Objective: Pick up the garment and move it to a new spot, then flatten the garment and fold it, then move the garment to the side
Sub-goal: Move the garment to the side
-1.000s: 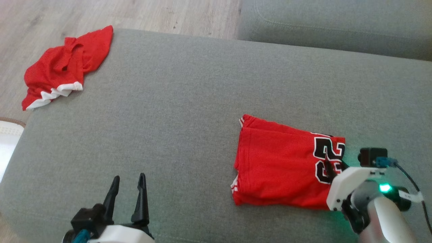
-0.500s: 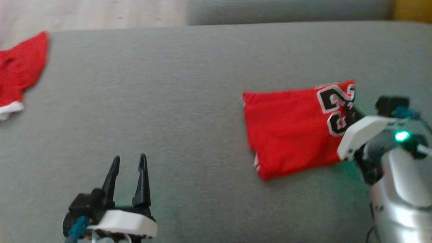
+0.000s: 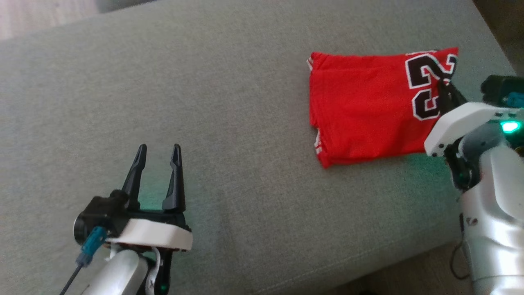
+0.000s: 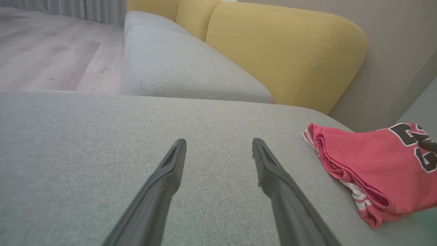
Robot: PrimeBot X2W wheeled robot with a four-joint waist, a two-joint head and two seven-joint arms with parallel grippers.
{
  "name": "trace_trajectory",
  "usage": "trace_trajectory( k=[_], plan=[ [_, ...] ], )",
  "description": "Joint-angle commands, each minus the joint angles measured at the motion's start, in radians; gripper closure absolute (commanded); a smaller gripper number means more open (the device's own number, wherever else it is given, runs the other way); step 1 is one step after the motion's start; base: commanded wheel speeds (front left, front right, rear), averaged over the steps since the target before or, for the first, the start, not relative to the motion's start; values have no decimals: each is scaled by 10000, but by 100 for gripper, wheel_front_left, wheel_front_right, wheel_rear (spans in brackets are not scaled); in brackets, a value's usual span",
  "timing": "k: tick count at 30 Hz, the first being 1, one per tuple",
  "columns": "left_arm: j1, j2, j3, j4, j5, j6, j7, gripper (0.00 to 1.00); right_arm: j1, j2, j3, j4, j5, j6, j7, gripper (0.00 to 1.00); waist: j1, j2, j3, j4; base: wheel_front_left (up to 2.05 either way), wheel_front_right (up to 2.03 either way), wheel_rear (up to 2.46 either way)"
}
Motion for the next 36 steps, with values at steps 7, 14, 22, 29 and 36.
trace_trajectory(
  k=[7,14,22,29,36],
  plan=[
    [-324,323,400,-375,163,160,46,0,-1172,-120,-137,26,-192,67,-240,100,-1,0,349,211,0,0,0],
    [-342,504,464,-757,245,335,145,0,-2425,-1358,-842,1136,-873,67,-328,100,-1,0,558,1156,0,0,0],
    [-216,655,528,-1042,260,500,198,0,-3178,-2672,-1870,2139,-2141,67,-557,2,-1,0,851,1890,0,0,0],
    [-151,577,507,-983,197,525,142,0,-3324,-2414,-2683,2409,-2845,67,-1466,0,-1,0,582,2137,0,0,0],
    [31,541,688,-667,-66,444,7,0,-3016,-1772,-1538,2262,-2377,67,-2134,0,-1,0,-272,2305,0,0,0]
  ],
)
